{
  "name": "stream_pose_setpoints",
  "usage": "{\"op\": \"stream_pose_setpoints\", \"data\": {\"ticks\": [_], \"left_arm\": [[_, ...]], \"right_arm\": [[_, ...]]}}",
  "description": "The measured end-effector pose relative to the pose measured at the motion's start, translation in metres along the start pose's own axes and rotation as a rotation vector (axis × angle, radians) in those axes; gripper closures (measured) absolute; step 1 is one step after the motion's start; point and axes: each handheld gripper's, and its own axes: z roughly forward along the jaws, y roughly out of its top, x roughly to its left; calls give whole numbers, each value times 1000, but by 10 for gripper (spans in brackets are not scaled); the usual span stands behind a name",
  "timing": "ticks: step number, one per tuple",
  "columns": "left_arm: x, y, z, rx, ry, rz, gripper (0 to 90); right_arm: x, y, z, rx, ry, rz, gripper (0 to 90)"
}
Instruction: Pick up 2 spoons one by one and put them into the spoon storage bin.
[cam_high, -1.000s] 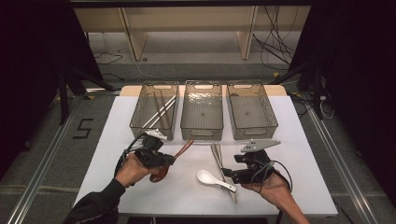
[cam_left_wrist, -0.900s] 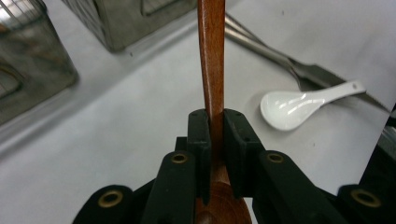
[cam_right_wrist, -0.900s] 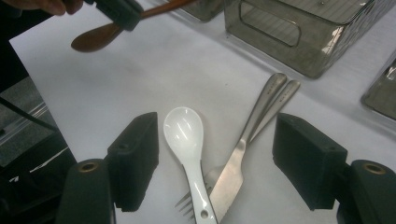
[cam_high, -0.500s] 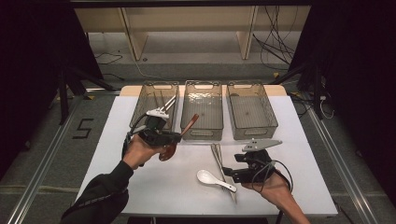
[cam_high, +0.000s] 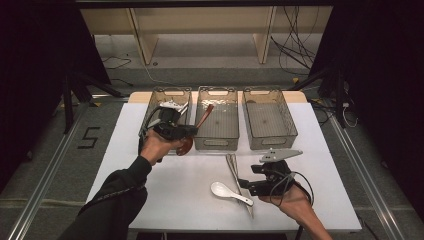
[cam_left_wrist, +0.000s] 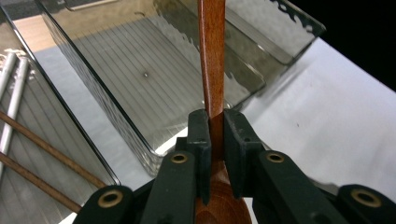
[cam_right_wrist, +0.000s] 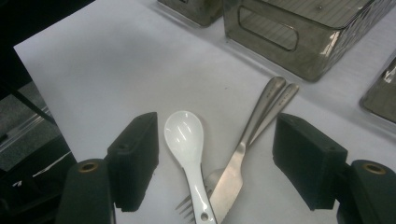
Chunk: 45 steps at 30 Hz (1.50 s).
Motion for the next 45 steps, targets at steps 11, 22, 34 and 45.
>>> {"op": "stream_pose_setpoints", "data": {"ticks": [11,22,34,45], "left_arm": [[12,21,12,-61,17,-29,808],[23,39,30,-76,35,-61,808],[26,47,43,-97,56,-71,807],[27,51,53,-103,58,-64,806]], "right_arm": [[0,0,0,-1,2,-2,325],[-1,0,0,-2,3,-2,325],[-1,0,-1,-3,4,-6,325],[-1,0,-1,-3,6,-4,325]]}}
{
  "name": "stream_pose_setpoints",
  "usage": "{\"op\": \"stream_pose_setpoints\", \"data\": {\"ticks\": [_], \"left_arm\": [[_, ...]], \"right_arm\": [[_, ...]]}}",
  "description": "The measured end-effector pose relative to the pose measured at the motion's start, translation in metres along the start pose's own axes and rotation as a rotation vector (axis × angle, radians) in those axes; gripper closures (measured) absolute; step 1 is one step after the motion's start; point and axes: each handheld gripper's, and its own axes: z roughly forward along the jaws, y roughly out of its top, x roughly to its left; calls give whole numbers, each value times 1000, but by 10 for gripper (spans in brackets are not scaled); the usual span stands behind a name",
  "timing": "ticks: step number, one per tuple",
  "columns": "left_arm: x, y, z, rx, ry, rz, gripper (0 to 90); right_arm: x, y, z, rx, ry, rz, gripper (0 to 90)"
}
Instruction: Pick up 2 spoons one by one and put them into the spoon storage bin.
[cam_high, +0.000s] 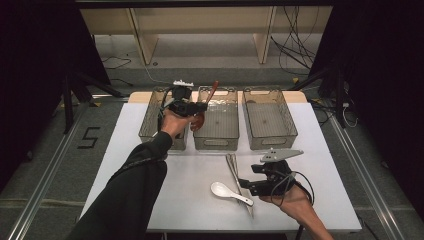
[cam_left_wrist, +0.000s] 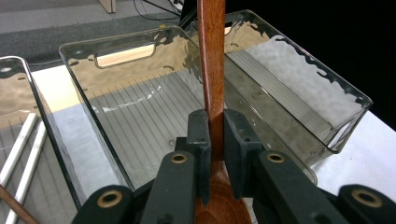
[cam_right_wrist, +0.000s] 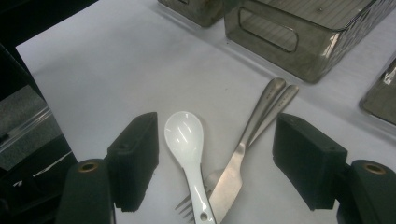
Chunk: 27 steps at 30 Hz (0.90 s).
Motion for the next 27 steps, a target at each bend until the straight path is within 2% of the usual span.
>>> {"op": "stream_pose_setpoints", "data": {"ticks": [6,22,23,25,27], "left_arm": [[-2,-1,7,-4,-9,-9,805],[-8,-1,21,28,-17,7,797],[-9,-1,22,35,-13,8,788],[-8,-1,22,32,-18,-10,709],[-8,-1,21,28,-10,-14,695]], "right_arm": [[0,0,0,1,0,1,325],[0,0,0,2,2,-3,325],[0,0,0,1,2,-2,325],[0,0,1,2,2,-2,325],[1,0,0,2,2,-2,325]]}}
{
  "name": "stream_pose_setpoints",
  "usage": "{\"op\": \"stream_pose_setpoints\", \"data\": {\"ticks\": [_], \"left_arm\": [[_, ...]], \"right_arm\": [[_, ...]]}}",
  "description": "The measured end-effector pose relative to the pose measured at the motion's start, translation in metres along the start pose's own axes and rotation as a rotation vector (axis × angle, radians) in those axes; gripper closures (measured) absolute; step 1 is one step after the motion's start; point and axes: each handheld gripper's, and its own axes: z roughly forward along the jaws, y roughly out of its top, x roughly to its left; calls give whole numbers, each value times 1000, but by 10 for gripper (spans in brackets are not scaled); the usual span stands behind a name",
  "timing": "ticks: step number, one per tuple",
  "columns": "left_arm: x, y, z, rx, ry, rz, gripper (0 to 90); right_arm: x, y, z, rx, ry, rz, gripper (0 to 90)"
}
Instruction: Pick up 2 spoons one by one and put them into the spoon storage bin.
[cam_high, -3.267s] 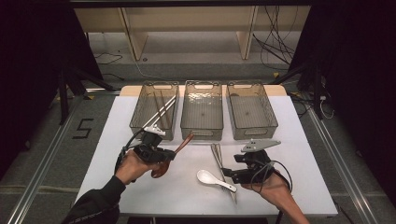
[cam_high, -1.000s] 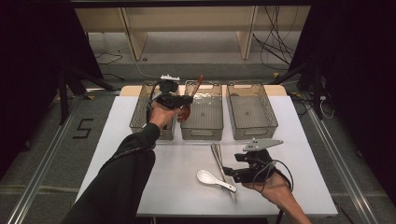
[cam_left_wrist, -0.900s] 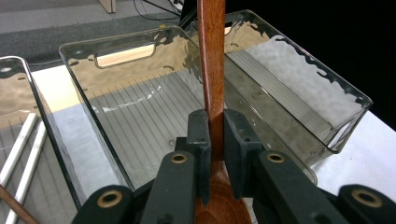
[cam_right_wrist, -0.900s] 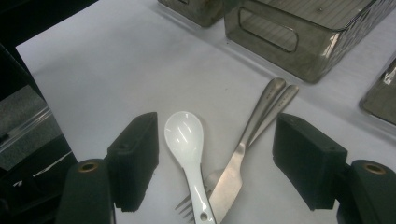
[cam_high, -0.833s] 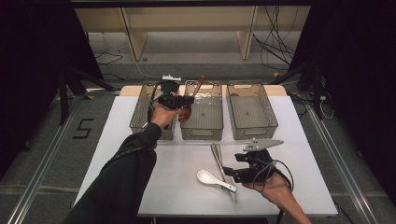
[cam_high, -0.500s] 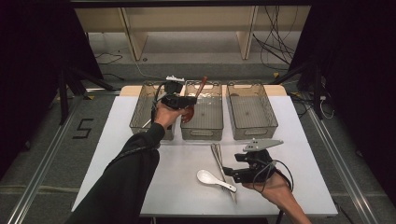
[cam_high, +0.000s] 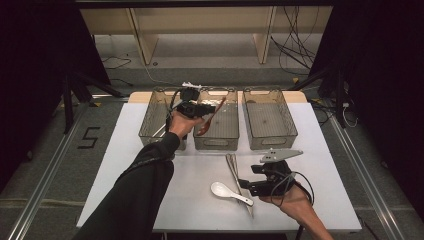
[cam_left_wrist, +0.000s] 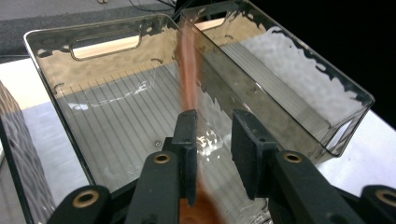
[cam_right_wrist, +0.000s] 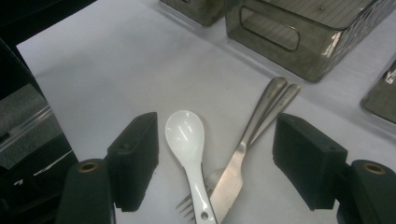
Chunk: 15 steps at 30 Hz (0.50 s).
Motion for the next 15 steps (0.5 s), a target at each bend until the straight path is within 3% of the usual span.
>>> {"op": "stream_pose_setpoints", "data": {"ticks": [6,10,15], "left_arm": [[2,1,-14,3,-9,-2,591],[-1,1,-29,-17,-37,-22,491],[-10,-8,-49,13,-59,37,394]], "right_arm": [[0,0,0,0,-1,-1,325],[0,0,1,1,-2,-1,325],[1,0,1,5,-1,-4,325]]}}
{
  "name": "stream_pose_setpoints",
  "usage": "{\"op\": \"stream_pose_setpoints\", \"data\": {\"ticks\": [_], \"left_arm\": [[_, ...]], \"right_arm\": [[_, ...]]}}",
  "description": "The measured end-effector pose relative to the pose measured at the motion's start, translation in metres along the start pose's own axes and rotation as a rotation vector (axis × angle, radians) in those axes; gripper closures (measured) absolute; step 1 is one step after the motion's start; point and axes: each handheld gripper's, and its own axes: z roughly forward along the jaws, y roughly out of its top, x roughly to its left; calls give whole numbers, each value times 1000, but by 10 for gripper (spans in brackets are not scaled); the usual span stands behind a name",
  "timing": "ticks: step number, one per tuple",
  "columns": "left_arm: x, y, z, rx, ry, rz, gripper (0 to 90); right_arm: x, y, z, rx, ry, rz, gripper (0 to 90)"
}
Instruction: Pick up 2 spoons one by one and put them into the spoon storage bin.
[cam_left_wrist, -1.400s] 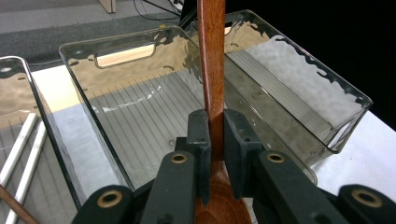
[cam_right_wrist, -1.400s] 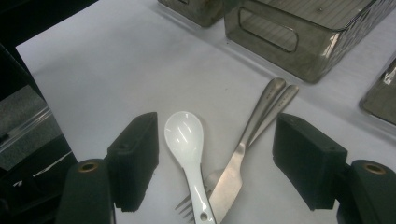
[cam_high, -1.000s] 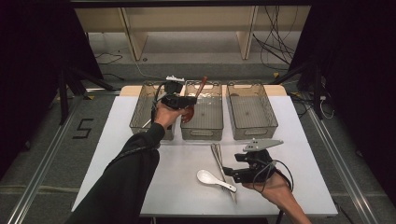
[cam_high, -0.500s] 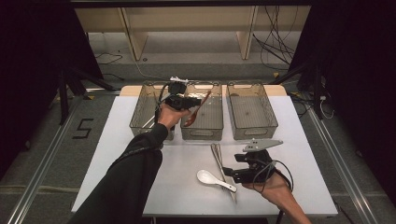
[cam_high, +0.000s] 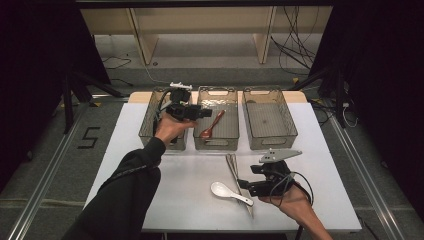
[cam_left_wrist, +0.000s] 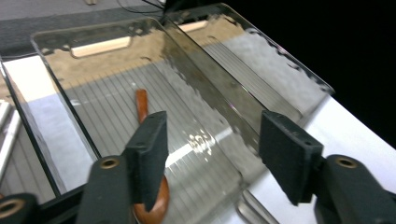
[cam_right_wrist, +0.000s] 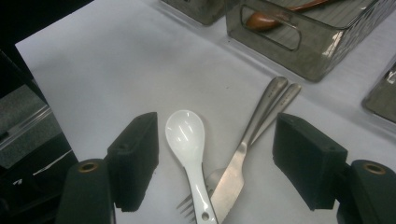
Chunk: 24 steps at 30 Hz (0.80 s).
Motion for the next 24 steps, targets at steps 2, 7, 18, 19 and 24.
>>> {"op": "stream_pose_setpoints", "data": {"ticks": [2,7,18,19,24], "left_arm": [[-6,-6,-7,18,-15,22,356],[-13,-27,-33,12,-53,39,302],[-17,-76,-75,-37,-47,64,248],[-17,-78,-77,-46,-47,67,243],[-20,-92,-85,-70,-55,73,221]], "right_arm": [[1,0,0,2,-2,1,325],[2,1,2,6,-1,-7,325],[8,8,15,61,23,-42,325],[9,8,17,68,27,-45,325],[8,7,27,122,35,-54,332]]}}
